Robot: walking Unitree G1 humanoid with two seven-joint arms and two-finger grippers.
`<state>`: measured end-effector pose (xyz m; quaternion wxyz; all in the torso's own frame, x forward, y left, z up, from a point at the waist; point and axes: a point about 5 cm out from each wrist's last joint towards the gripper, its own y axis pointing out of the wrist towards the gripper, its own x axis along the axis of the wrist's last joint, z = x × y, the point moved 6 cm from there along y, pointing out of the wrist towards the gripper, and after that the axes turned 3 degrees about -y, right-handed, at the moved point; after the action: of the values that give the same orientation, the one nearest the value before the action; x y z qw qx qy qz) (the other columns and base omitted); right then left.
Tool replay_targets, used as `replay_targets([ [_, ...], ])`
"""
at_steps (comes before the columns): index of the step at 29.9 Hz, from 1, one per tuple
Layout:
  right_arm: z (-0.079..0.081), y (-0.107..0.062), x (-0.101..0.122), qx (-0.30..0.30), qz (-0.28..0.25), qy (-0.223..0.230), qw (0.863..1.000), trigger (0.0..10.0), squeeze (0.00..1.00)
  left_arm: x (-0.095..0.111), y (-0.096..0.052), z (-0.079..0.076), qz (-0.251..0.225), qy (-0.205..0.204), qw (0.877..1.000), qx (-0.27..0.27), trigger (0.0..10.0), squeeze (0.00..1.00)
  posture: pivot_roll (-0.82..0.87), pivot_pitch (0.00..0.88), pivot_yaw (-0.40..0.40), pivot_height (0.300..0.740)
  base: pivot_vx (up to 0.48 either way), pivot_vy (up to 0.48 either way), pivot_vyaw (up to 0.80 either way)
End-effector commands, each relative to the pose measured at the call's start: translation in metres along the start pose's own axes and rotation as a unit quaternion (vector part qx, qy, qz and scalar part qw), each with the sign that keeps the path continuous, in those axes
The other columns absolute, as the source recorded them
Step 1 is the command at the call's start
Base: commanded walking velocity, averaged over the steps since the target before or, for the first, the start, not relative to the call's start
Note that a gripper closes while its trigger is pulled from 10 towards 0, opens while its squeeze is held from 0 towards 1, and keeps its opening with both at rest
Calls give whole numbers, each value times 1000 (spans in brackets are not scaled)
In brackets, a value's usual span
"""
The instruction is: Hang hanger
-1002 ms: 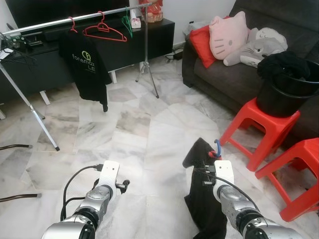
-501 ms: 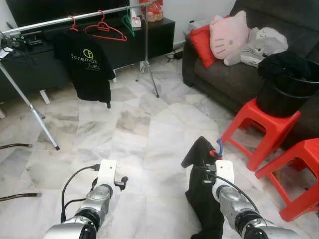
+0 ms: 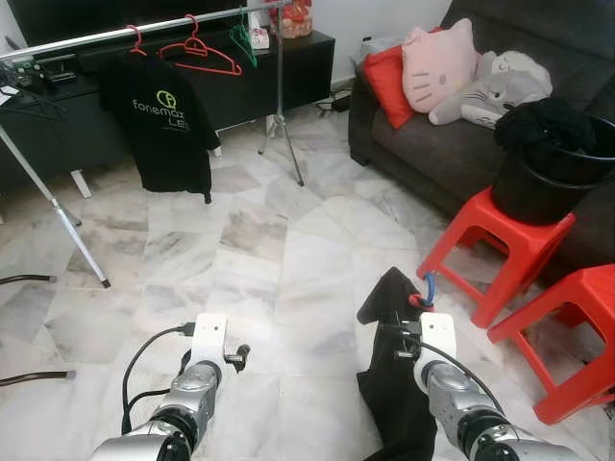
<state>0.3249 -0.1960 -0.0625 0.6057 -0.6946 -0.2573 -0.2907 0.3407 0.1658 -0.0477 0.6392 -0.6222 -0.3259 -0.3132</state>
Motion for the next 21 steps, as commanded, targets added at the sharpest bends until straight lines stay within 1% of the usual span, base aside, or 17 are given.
replay_targets([
  [1,-5,1,10,-9,-11,8,1000,10000,0,3,1,0,1,-1,1000,4,10000,0,-77,0,-74,740,0,0,0],
  [4,-4,1,14,-8,-15,4,1000,10000,0,6,1,1,-2,-1,1000,5,10000,0,-67,0,-85,740,0,0,0],
  [6,-2,1,11,-8,-11,5,1000,10000,0,7,1,2,-4,-2,1000,6,10000,0,-66,0,-85,740,0,0,0],
  [8,-1,1,8,-8,-5,8,1000,10000,0,19,3,2,-17,0,1000,6,10000,0,-64,0,-81,740,0,0,0],
  [9,0,0,4,-8,0,12,1000,10000,0,21,3,5,-19,2,1000,8,10000,0,-64,0,-74,740,0,0,0],
  [10,1,0,4,-7,1,14,1000,10000,0,19,3,7,-16,2,1000,8,10000,0,-64,0,-74,740,0,0,0],
  [11,3,0,1,-6,3,15,1000,10000,0,11,2,12,-7,1,1000,11,10000,0,-68,0,-65,740,0,0,0],
  [12,3,0,0,-6,4,15,1000,10000,0,9,1,13,-5,1,1000,12,10000,0,-68,0,-65,740,0,0,0],
  [14,5,0,-5,-4,11,16,1000,10000,0,-3,-1,20,10,0,1000,15,10000,0,-53,0,-68,740,0,0,0],
  [18,8,-1,-11,0,18,9,1000,10000,0,-20,-5,30,30,2,999,23,10000,0,-48,0,-62,740,0,0,0],
  [20,8,-1,-9,-3,2,12,1000,10000,0,-19,-5,31,21,-4,1000,23,10000,0,-46,0,-56,740,0,0,0],
  [21,8,-2,-5,-6,-15,23,1000,10000,0,-15,-5,31,10,-11,1000,23,10000,0,-46,0,-56,740,0,0,0],
])
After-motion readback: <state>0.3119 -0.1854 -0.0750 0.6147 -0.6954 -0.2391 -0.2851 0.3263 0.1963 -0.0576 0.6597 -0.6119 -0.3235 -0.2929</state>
